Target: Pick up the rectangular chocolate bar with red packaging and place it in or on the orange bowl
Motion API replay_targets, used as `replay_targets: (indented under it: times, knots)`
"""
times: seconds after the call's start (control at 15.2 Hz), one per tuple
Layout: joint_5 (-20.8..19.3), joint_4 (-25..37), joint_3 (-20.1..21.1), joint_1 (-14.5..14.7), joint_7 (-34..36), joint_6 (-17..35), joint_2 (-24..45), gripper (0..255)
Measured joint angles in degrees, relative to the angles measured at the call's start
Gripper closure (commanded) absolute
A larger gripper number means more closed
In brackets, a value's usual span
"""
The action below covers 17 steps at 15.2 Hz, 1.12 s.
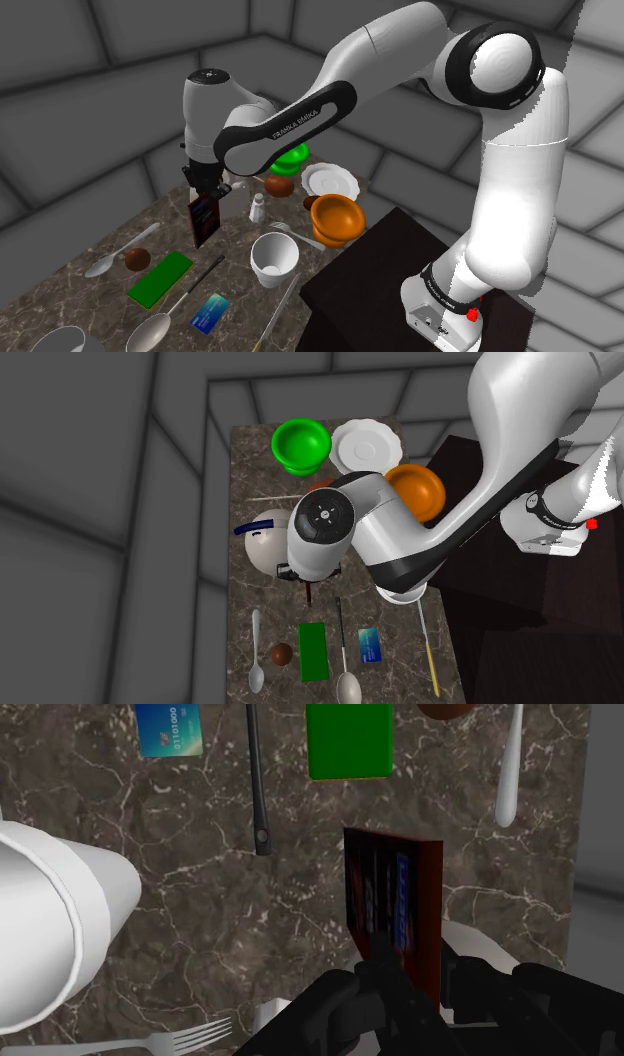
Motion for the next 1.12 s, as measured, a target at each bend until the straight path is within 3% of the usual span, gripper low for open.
replay_targets:
  times: [1.12]
  knots:
    - [5.4,2.0,4.1,-2.9,-3.2,-7.4,-6.4,255]
